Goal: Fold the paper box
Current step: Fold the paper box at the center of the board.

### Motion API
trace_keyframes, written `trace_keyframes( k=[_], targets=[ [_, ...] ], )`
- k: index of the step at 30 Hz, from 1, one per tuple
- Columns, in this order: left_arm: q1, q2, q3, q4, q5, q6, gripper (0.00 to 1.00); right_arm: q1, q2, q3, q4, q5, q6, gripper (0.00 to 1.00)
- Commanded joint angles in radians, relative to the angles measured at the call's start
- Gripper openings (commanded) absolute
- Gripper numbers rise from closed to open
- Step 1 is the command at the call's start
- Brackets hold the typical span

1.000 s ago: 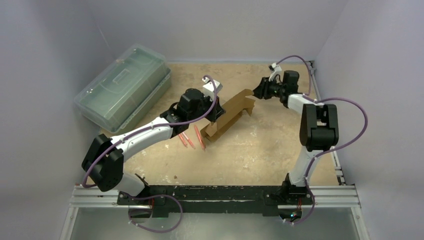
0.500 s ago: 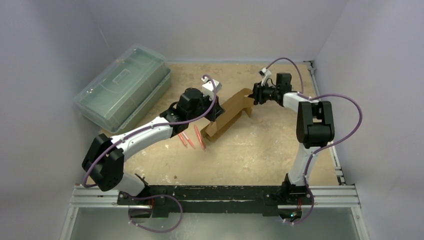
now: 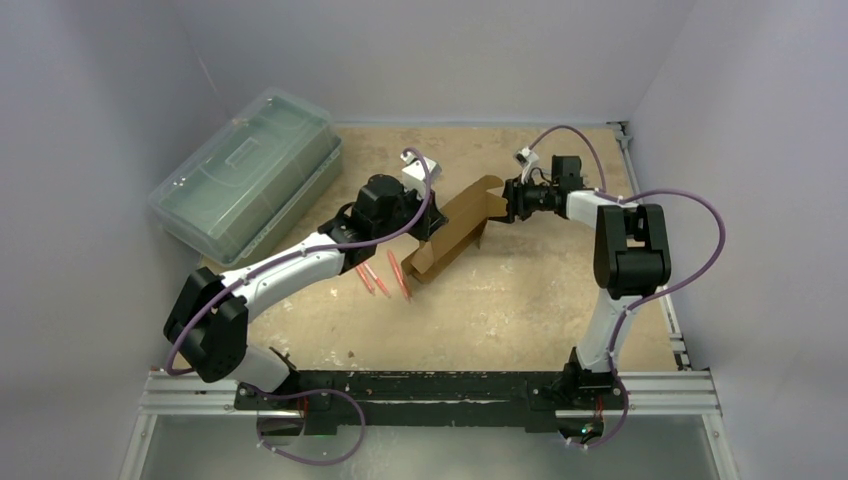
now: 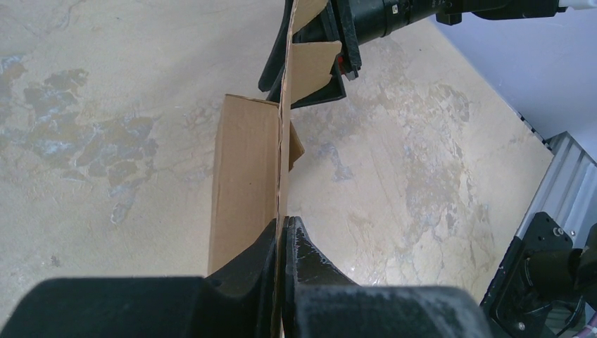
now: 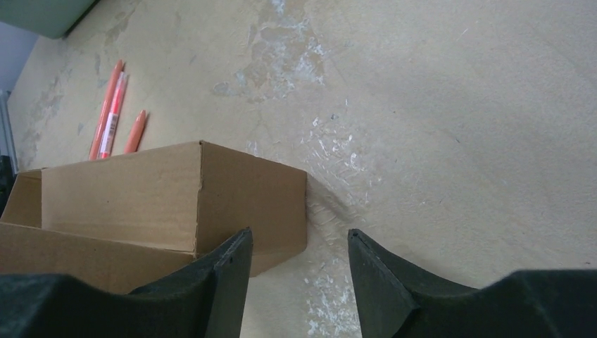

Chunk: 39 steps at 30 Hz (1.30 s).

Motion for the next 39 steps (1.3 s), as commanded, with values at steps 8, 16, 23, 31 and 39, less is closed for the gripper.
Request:
trace_keyframes(
  k=[8,16,23,31,39],
  targets=[
    [0.017,-0.016,-0.015,0.018,0.011,-0.002,0.0,0.0,-0.051,-0.058,0.095,-0.082,0.064,0.65],
    [0.035,-0.022,-0.024,0.02,0.028,-0.005,0.0,-0.008,-0.062,-0.111,0.185,-0.012,0.227,0.62],
    [0.044,-0.018,-0.026,0.027,0.047,-0.011,0.0,-0.023,-0.07,-0.172,0.282,0.0,0.32,0.61],
    [0.046,-0.014,-0.027,0.028,0.056,-0.011,0.0,-0.079,-0.077,-0.214,0.337,0.021,0.379,0.61],
    [0.049,-0.006,-0.027,0.028,0.066,-0.012,0.0,-0.095,-0.075,-0.229,0.355,0.002,0.376,0.62]
  ],
)
